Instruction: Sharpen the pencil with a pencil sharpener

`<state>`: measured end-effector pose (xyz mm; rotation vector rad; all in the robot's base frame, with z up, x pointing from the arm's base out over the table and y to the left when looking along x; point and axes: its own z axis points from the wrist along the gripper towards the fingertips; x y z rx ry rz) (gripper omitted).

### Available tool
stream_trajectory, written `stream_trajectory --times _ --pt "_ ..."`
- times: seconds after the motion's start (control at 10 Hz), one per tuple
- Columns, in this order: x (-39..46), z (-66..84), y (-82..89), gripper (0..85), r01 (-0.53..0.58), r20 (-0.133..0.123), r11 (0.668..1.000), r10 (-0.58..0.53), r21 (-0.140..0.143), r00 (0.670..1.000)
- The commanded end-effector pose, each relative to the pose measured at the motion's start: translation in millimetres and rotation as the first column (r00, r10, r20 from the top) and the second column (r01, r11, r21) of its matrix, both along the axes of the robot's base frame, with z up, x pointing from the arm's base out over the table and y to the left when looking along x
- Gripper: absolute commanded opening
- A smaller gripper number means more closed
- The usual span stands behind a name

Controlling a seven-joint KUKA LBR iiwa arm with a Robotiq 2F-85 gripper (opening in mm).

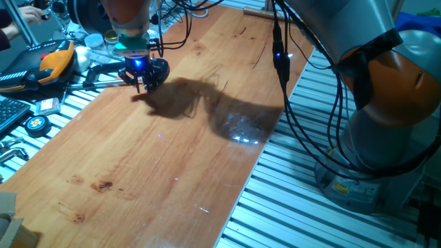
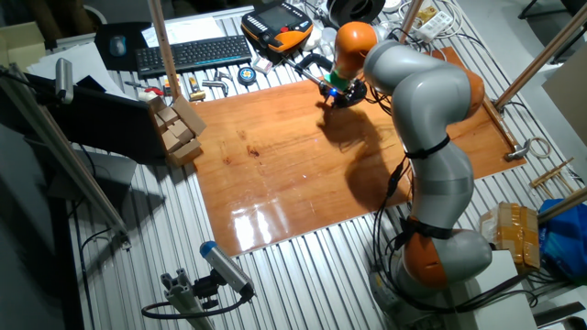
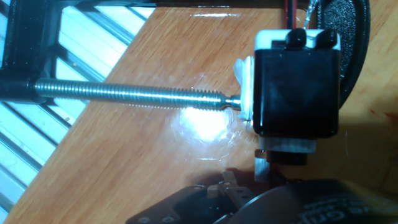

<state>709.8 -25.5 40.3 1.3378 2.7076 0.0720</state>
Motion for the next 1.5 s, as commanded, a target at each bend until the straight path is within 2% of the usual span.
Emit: stream_trajectory --times 0.0,0.4,0.5,0.9,1.4 --pt "0.9 0.7 0.8 34.0 0.0 0.0 1.0 0.0 -0.001 1.0" --pt "6.6 2.6 4.5 34.0 -0.002 -0.005 1.0 0.002 -0.003 1.0" --pt "8.0 3.1 5.5 17.0 -0.002 -0.005 1.0 0.002 -0.003 1.0" --pt "13.1 10.2 10.9 17.0 -0.002 -0.015 1.0 0.001 -0.014 1.0" --pt "13.1 25.8 11.1 17.0 -0.006 -0.035 1.0 0.005 -0.031 0.999"
